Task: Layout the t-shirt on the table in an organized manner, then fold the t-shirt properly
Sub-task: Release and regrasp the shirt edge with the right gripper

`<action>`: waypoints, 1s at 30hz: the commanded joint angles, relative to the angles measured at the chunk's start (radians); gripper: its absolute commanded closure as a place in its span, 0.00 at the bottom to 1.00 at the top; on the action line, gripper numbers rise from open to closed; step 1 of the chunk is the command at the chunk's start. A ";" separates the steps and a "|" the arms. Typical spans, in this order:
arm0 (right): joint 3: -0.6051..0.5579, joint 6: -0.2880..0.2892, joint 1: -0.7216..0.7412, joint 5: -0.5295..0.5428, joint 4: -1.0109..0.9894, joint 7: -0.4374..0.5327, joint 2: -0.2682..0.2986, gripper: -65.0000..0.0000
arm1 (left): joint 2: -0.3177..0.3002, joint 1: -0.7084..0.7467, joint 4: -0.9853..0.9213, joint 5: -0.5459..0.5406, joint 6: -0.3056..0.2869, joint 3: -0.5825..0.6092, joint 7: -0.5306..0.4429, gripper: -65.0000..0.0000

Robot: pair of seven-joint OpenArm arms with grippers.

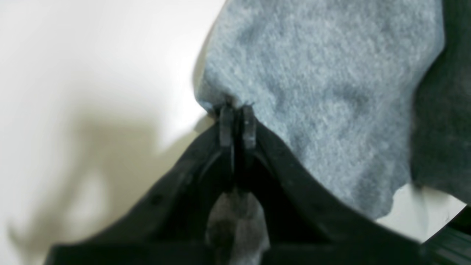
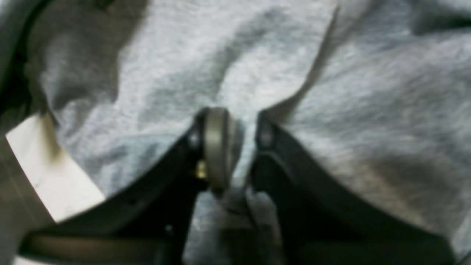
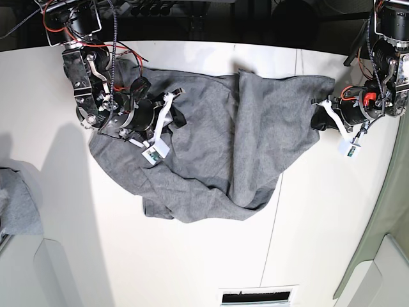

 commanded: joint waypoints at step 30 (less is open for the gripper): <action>-0.023 -0.050 0.035 -0.106 0.029 0.019 -0.095 0.77 | -0.015 -0.005 0.006 0.024 -0.003 -0.004 0.021 1.00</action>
